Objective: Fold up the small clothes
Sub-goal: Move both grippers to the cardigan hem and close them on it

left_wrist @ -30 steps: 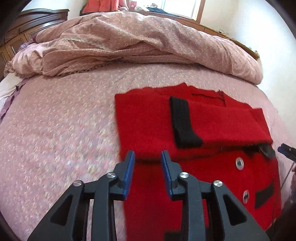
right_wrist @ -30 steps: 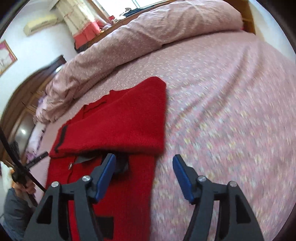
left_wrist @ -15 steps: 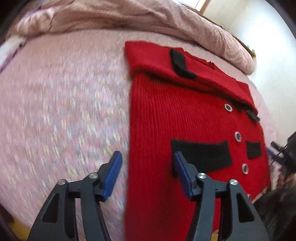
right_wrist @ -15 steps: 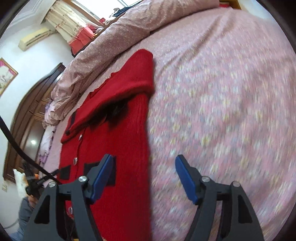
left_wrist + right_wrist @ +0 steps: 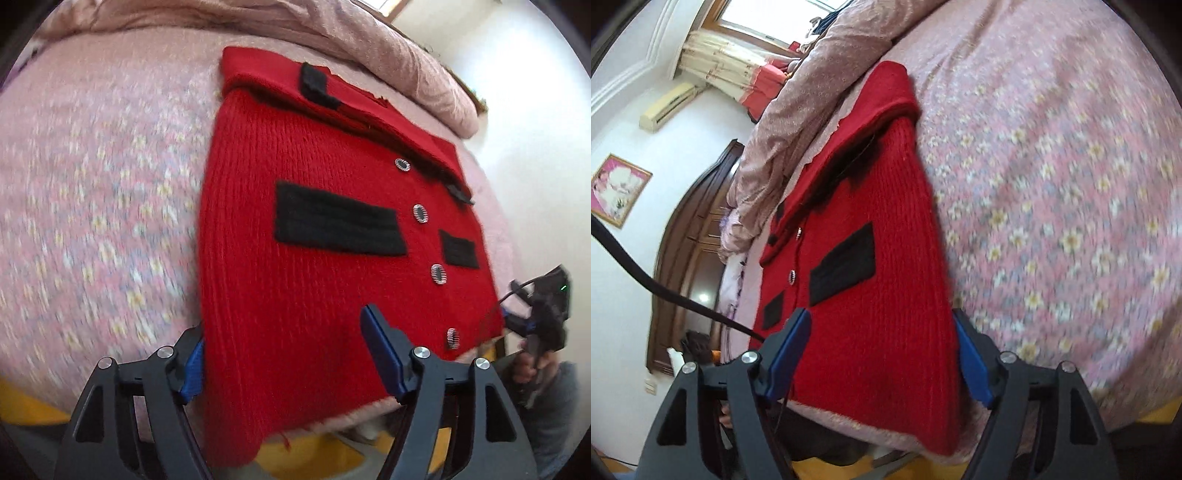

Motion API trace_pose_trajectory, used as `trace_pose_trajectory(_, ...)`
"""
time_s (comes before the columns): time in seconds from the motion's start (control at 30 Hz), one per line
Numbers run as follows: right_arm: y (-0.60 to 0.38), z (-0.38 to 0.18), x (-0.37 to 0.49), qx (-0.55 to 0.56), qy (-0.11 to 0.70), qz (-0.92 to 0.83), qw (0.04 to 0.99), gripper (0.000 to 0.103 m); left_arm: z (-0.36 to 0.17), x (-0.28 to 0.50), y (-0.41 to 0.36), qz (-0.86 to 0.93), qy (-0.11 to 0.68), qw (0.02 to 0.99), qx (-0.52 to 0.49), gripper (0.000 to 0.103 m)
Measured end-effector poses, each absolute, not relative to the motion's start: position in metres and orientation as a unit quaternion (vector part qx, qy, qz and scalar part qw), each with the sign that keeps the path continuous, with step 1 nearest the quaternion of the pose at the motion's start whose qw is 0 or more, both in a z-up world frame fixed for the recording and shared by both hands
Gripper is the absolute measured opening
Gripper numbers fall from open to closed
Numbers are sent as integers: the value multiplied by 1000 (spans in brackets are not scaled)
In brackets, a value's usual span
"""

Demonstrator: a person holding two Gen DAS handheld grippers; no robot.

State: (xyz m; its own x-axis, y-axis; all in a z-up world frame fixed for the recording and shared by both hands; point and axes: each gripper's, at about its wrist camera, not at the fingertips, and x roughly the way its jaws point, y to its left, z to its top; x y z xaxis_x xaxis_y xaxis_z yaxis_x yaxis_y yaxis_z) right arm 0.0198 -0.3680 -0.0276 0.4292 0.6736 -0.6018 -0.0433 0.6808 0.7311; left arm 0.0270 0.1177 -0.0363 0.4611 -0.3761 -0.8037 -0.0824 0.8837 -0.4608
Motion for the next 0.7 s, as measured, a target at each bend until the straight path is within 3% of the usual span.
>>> trace_pose_trajectory(0.4,-351,-32,8,334,493,257,761,79,-41,16,138,-112,501,800,-309,67)
trace_pose_trajectory(0.7,-334,-35,1,347,499,274,746,78,-44,5,139,-120,500,792,-330,59)
